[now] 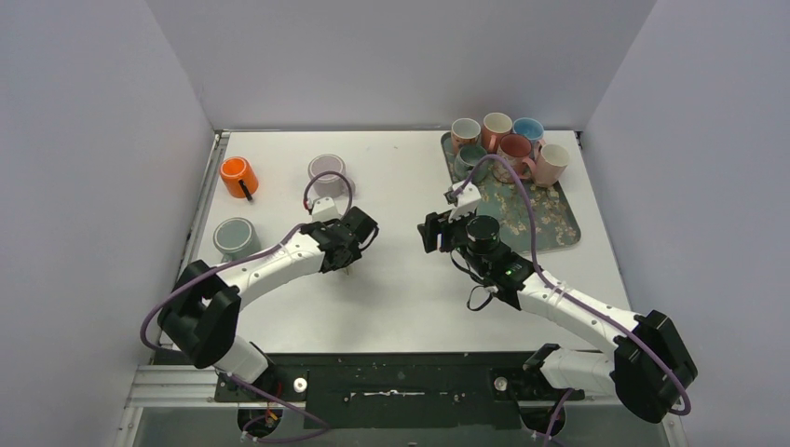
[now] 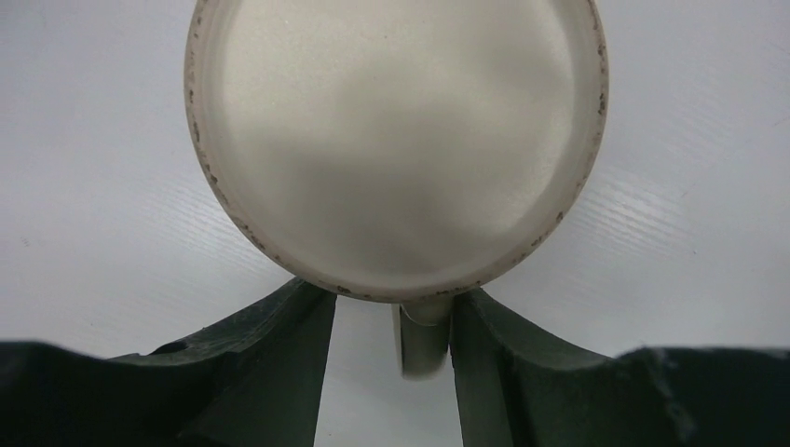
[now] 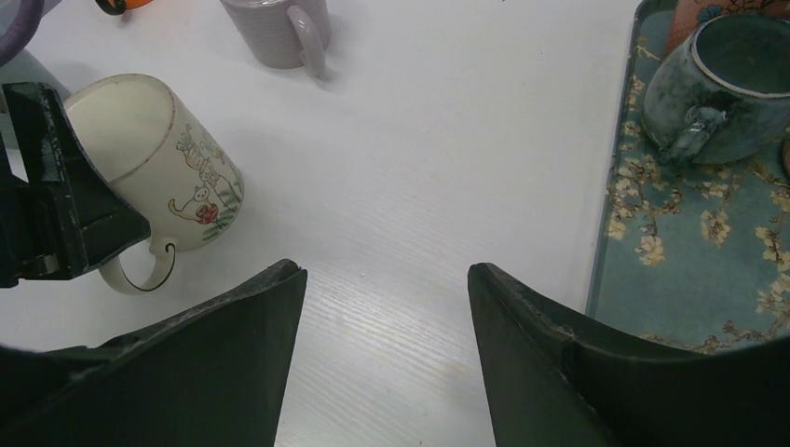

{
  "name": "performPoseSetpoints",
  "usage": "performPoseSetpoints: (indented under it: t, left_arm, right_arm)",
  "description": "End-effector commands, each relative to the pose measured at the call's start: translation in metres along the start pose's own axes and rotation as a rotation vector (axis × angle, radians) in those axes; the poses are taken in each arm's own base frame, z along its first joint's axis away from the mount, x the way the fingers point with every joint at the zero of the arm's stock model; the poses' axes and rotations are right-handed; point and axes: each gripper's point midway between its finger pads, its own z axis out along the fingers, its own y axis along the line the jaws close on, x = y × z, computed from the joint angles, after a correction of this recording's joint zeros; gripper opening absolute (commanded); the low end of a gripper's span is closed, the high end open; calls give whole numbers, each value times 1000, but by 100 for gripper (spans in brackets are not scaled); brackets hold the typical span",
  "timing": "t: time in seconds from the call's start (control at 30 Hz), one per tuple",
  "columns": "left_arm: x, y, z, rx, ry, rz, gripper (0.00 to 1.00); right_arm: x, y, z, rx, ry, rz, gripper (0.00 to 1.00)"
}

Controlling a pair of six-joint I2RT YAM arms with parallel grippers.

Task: Turn the mug right side up
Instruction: Turn over the cup at the center of the board.

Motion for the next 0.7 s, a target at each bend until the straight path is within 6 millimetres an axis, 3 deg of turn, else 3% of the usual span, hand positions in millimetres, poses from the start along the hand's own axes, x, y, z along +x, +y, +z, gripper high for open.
performPoseSetpoints:
  t: [0.0, 0.23, 0.4, 0.67]
  left_arm:
    - [-27, -12, -3, 6, -96, -9, 43]
    - [-28, -17, -1, 10, -96, 35, 26]
    - [-29, -18, -4, 26, -87, 65, 0]
    - [-52, -20, -33, 114, -134, -9, 0]
  right_arm:
    - [-21, 0, -4, -8, -87, 15, 65]
    - [-26, 6, -5, -39, -92, 19, 66]
    - [-23, 12, -4, -66, -98, 64, 66]
    - [-22, 33, 2, -150, -57, 182, 66]
